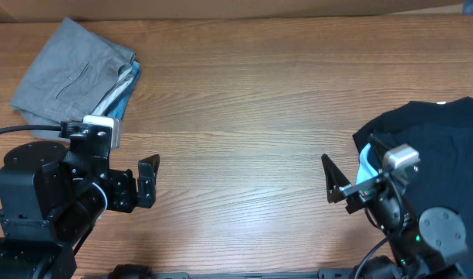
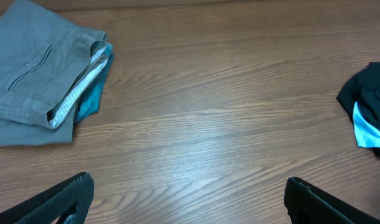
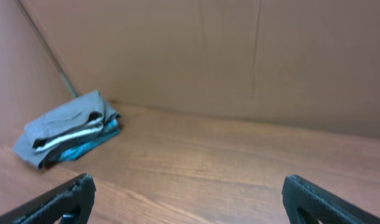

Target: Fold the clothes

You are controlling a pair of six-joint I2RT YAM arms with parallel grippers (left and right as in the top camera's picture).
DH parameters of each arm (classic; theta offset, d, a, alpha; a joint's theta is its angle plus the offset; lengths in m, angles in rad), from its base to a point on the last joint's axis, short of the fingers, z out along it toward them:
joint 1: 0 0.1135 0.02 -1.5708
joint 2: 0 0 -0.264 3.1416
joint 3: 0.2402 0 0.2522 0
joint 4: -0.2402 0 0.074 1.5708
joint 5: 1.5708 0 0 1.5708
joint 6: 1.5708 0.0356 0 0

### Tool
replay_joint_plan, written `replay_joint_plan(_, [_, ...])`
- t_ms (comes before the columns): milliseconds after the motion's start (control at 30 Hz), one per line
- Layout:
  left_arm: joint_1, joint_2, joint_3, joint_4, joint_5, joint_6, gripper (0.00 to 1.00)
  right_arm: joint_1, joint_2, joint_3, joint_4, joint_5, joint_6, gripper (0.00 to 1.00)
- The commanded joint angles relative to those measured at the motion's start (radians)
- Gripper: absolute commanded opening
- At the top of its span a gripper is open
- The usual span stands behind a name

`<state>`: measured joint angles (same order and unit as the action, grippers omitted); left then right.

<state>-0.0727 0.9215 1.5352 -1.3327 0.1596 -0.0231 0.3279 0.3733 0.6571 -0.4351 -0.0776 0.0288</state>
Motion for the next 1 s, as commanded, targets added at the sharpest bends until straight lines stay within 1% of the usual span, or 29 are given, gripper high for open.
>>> replay_joint_plan(0, [-0.006,0.0,0.005,0.0,-0.006,-0.006,1.0,-0.004,-0.098,-0.107,0.076,0.013,-0.003,1.0])
replay_joint_plan(133, [-0.006,0.0,0.005,0.0,-0.006,-0.006,1.0,-0.004,-0.22,-0.251,0.186,0.026,-0.003,1.0])
replay_joint_plan(300, [-0.006,0.0,0.005,0.0,-0.006,-0.006,1.0,-0.004,-0.367,-0.408,0.257,0.019,0.001,1.0])
replay_joint_plan(367, [-0.006,0.0,0.005,0.0,-0.006,-0.006,1.0,-0.004,-0.368,-0.457,0.318,0.013,0.0,1.0])
replay_joint_plan(467, [-0.006,0.0,0.005,0.0,-0.006,-0.006,1.0,-0.005,-0.37,-0.505,0.362,-0.004,0.001,1.0])
replay_joint_plan(800, [-0.006,0.0,0.005,0.0,-0.006,-0.006,1.0,-0.005,-0.37,-0.597,0.372,-0.013,0.001,1.0])
replay_joint_plan(967, [-0.006,0.0,0.005,0.0,-0.006,-0.006,1.0,-0.005,-0.37,-0.65,0.411,-0.013,0.0,1.0])
